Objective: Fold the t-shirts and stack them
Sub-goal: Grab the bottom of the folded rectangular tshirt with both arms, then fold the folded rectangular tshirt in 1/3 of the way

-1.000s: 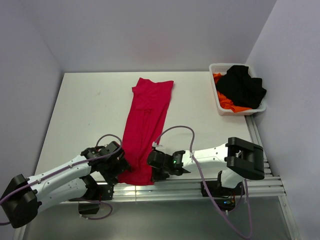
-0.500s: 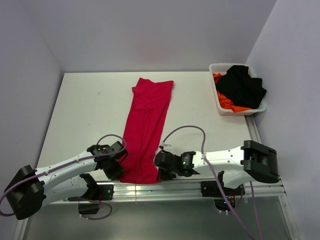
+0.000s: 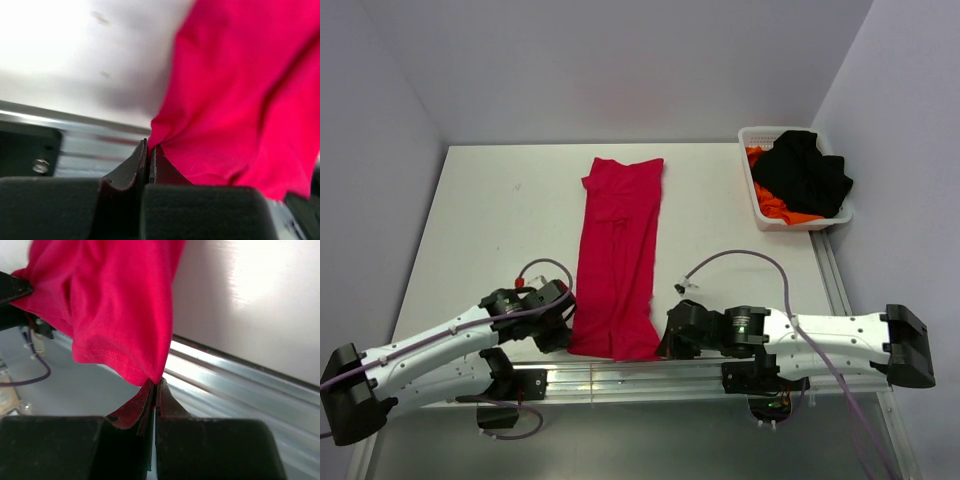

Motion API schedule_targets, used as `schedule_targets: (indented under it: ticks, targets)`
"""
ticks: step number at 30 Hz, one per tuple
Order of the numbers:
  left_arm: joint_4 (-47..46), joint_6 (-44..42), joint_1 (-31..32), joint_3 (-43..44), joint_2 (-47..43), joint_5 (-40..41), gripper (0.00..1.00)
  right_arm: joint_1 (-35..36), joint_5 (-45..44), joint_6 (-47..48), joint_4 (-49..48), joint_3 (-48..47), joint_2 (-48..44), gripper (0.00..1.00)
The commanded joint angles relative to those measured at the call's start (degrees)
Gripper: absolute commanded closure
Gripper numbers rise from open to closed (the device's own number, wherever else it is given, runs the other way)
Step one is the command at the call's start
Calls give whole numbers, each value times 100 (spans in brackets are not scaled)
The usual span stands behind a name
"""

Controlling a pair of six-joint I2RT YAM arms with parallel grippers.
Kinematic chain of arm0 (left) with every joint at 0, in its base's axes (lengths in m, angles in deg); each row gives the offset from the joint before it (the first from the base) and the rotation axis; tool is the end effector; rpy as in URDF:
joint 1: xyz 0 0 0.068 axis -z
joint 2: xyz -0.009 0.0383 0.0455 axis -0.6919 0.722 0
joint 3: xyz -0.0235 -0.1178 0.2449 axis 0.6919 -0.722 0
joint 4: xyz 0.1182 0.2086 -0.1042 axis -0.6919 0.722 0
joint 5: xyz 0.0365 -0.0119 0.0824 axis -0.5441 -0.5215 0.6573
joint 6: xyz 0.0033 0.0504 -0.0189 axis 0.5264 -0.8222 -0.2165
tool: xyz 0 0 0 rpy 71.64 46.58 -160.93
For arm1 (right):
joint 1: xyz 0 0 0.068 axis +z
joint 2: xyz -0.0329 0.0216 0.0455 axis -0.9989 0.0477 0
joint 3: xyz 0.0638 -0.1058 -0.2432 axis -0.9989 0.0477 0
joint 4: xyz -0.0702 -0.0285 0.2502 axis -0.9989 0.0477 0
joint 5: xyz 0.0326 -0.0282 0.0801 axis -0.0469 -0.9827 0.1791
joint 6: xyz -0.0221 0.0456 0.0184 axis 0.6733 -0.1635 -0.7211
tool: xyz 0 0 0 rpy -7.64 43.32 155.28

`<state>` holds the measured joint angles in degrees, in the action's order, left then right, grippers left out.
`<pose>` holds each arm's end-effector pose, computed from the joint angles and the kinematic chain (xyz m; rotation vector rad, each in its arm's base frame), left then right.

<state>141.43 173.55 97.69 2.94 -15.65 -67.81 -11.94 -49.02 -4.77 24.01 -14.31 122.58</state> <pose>0.0855 -0.1113 0.1920 -0.7791 2.8278 -0.3357 0.0504 0.1774 0.1958 -0.0353 2.7338 0.8457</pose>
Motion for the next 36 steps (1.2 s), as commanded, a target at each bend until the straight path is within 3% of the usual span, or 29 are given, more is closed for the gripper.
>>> schedule_targets:
  ticks: [1,3,10,16,26,36]
  targets:
    - [190,193,347,367,-103,-136,100,-1,-316,-153,848,-96,-518,100]
    - [188,280,506,647,28,-189,100,17,-325,-153,1155,-254,-650,100]
    - [653,816,1928,2036,1240,205,100,236,-421,-478,1964,-808,-905,100]
    - [1005,870,1992,2705,1268,609,100,88,-765,-348,2808,-1765,-985,100]
    - [839,-281,912,3259,1672,409,100,-1274,-273,1199,2756,-2346,-274,100]
    - [610,-1784,-697,4050,2673,224,100,-2812,325,2676,2422,-2926,684,100]
